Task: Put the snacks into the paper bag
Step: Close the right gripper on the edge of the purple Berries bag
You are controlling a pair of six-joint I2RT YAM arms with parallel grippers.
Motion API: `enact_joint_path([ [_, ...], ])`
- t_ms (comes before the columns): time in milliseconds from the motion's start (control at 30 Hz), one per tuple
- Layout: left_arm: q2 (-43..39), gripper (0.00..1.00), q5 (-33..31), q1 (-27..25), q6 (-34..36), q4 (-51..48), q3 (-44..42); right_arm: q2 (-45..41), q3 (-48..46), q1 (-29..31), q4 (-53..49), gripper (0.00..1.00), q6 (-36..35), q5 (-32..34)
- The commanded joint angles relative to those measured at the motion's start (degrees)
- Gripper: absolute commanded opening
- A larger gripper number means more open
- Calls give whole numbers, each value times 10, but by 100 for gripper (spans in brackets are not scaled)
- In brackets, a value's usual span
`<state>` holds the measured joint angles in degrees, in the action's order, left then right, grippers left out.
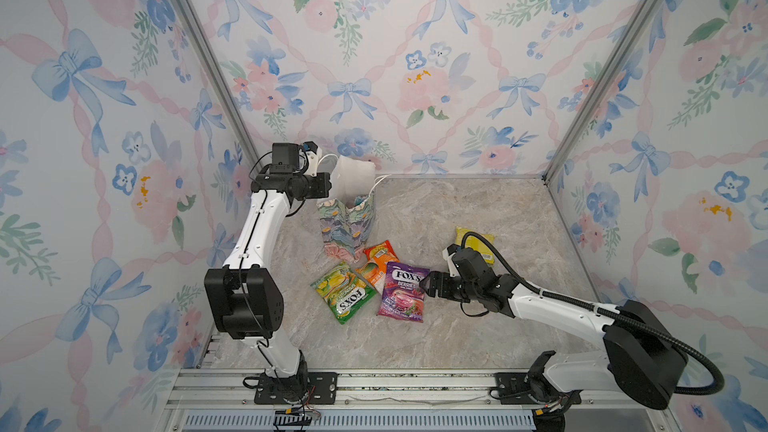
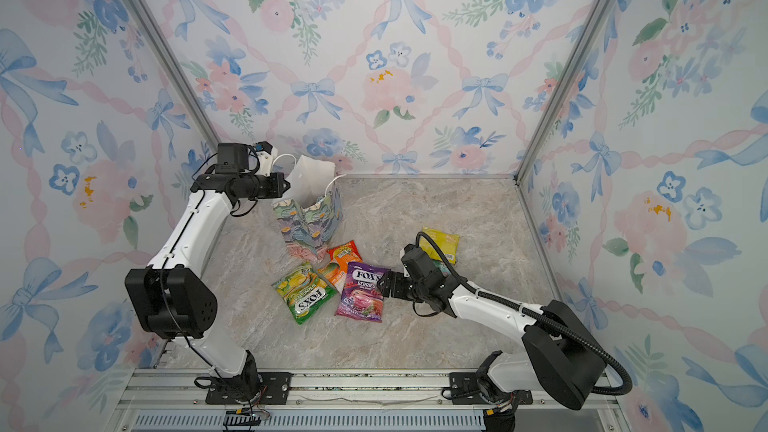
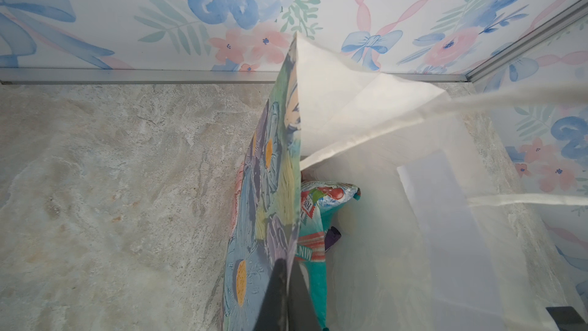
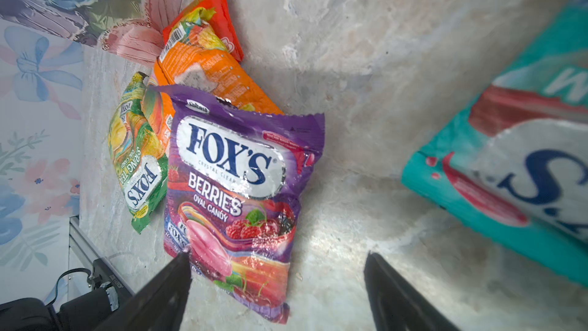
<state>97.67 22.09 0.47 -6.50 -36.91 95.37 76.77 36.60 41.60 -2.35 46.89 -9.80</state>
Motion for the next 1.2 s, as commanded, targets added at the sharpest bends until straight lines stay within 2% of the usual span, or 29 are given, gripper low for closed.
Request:
enact_joint_path([
  [0,-4,0,-6,1,7,0,-10,-11,-31,-8,74,90,61,-29],
  [67,-4,0,-6,1,7,0,-10,-8,-44,-8,99,91,72,-39],
  [200,-5,0,-6,1,7,0,-11,-6,-62,-8,136,100,87,-50],
  [433,-2,0,-6,0,7,0,-10,20,-67,-10,161,97,98,-58],
  [600,-3,0,-7,0,7,0,-10,52,-72,-10,203,100,119,-72],
  [1167,-5,0,-7,-2,8,0,-10,159,-71,-8,324,79,173,-110],
])
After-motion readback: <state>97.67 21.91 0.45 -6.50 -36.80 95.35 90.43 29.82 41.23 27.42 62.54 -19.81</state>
